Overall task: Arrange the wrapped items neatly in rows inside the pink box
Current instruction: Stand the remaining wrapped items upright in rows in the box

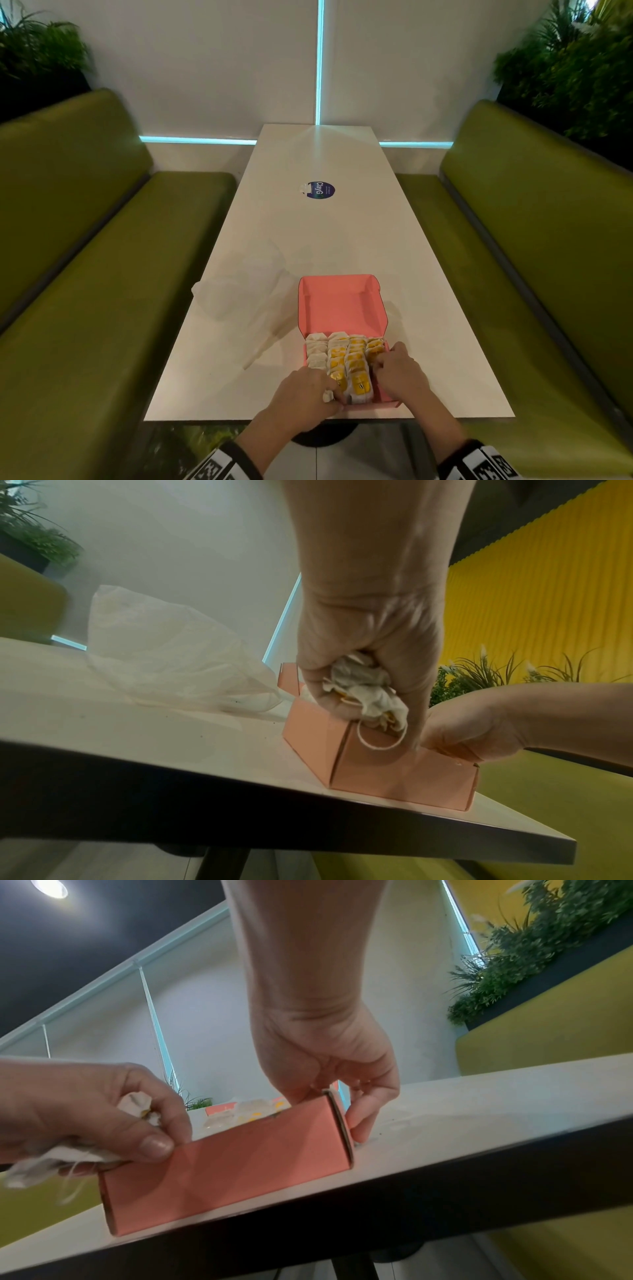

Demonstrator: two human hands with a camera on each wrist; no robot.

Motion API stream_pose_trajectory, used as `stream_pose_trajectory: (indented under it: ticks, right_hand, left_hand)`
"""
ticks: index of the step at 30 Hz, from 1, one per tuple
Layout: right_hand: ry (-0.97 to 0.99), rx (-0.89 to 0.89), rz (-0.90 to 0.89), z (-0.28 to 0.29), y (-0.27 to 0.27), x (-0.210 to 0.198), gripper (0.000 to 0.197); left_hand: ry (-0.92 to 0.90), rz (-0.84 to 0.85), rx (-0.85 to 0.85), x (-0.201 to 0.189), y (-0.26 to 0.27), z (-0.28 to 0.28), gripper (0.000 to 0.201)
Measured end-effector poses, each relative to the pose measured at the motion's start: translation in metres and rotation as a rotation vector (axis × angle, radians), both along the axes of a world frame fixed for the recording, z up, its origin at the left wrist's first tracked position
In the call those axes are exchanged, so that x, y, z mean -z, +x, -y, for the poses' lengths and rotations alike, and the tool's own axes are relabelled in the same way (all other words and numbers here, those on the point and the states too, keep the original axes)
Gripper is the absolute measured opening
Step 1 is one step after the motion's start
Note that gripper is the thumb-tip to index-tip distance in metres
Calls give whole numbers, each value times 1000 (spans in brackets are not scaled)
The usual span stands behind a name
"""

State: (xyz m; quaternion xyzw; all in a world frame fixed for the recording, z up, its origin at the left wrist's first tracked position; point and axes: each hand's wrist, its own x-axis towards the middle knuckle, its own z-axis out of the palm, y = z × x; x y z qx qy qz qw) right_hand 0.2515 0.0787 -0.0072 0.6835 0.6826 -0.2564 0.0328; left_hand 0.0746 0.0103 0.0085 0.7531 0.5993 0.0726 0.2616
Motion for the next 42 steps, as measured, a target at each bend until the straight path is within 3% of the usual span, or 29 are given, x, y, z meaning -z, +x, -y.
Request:
stream_pose_trajectory:
  ticks: [5, 10, 16, 19, 22, 27, 35, 42]
  right_hand:
    - [-21, -33, 4, 0, 0, -5, 25]
    - [-2, -24, -65, 2, 8, -11, 9]
    - [141, -25, -191, 7, 15, -47, 7]
    - [201, -66, -351, 11, 7, -73, 8]
    - [120, -144, -576, 21, -8, -93, 8]
    - [131, -183, -629, 31, -30, -97, 20]
    - [116, -54, -674, 29, -39, -93, 16]
    - [-53, 170, -1003, 21, -30, -105, 12]
  left_hand:
    - [-19, -8, -1, -2, 0, 1, 24]
    - [-105, 44, -41, -7, -1, -4, 28]
    - [-177, 384, -318, -22, -8, -12, 33]
    - [-313, 750, -430, -33, -9, -18, 75]
    - [-355, 1070, -505, -45, -6, -21, 80]
    - [-373, 1120, -546, -46, -2, -21, 85]
    - [-344, 1110, -526, -50, 1, -21, 78]
    - [-311, 1291, -631, -45, -6, -20, 14]
